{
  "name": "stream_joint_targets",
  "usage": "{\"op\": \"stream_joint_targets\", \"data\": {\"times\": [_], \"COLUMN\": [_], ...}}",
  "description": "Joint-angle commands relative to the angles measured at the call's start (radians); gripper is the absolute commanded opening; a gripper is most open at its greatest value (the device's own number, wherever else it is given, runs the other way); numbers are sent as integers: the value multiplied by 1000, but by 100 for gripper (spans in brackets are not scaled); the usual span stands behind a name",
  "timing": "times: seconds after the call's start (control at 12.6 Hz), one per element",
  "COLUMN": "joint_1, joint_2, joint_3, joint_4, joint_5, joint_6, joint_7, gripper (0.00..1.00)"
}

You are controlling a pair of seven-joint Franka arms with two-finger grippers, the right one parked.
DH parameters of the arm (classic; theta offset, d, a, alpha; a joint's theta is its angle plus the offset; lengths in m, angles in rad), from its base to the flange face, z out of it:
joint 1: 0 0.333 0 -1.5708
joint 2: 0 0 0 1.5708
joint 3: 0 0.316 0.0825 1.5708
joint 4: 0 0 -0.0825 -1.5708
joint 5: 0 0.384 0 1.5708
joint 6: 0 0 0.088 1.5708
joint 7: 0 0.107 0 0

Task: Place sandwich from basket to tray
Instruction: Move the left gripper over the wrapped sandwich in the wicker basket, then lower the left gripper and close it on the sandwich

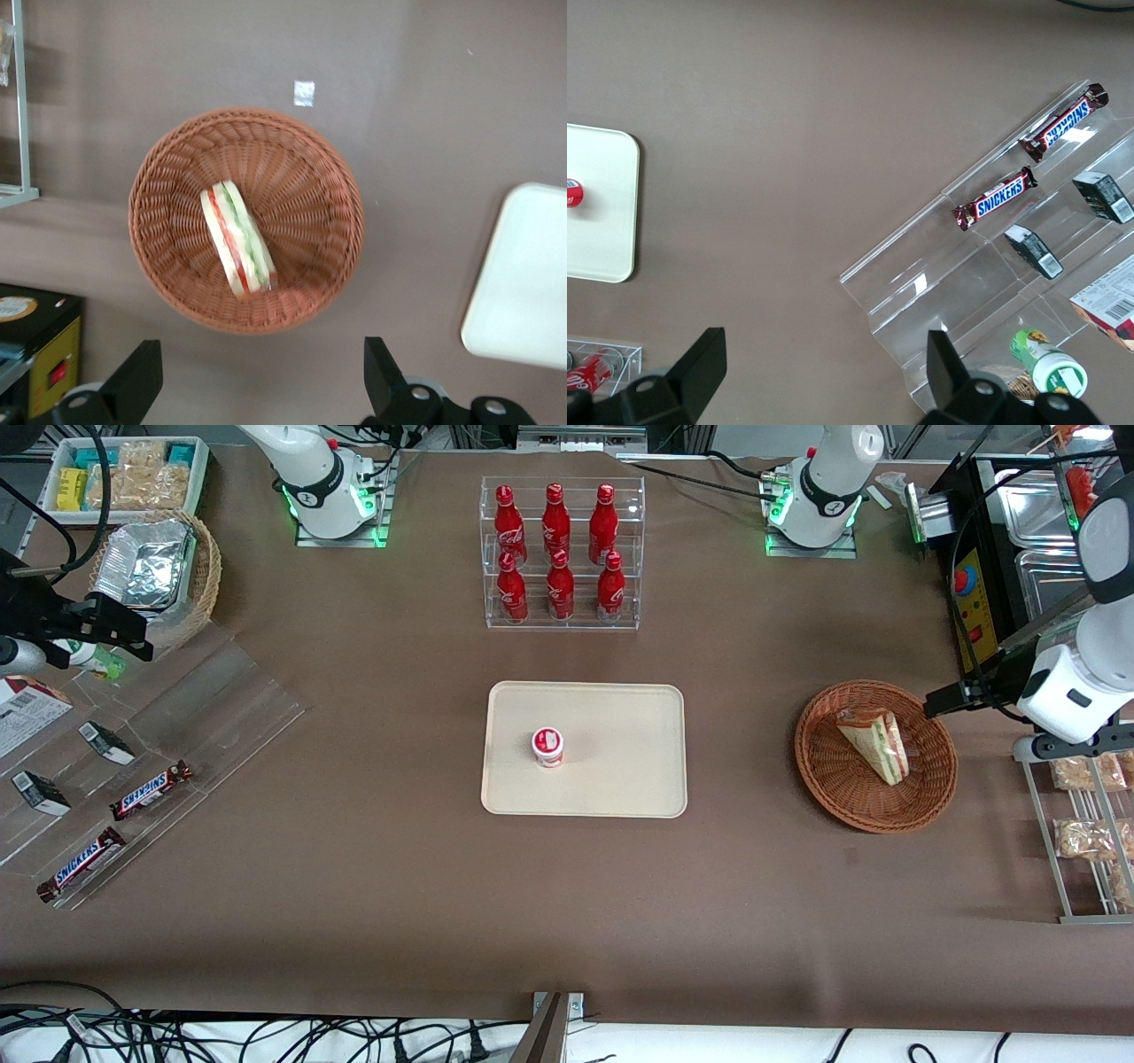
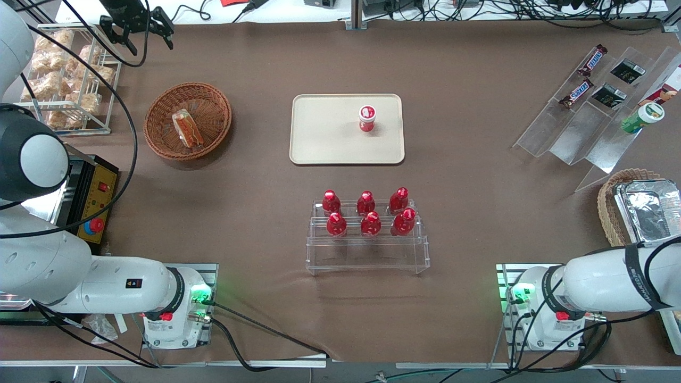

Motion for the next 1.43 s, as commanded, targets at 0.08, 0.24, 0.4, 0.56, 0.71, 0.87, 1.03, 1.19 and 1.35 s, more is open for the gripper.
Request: {"op": "stream_joint_targets", "data": {"times": [0.08, 0.24, 0.4, 0.56, 0.71, 0.87, 1.03, 1.19, 1.35], "joint_1": [27, 33, 55, 61, 84, 86, 84, 78, 72], "joint_2": [-93, -101, -108, -107, -105, -99, -93, -70, -50], "joint_3": [-6, -7, -7, -7, -9, -10, -15, -18, -30], "joint_4": [-234, -321, -414, -478, -521, -538, -582, -597, -611], "joint_5": [16, 16, 13, 13, 7, 7, 7, 19, 51], "joint_6": [196, 303, 426, 518, 591, 630, 690, 726, 743], "joint_7": [-111, -192, -249, -289, -347, -432, -458, -457, -446], "gripper": [100, 100, 100, 100, 100, 100, 100, 100, 100]}}
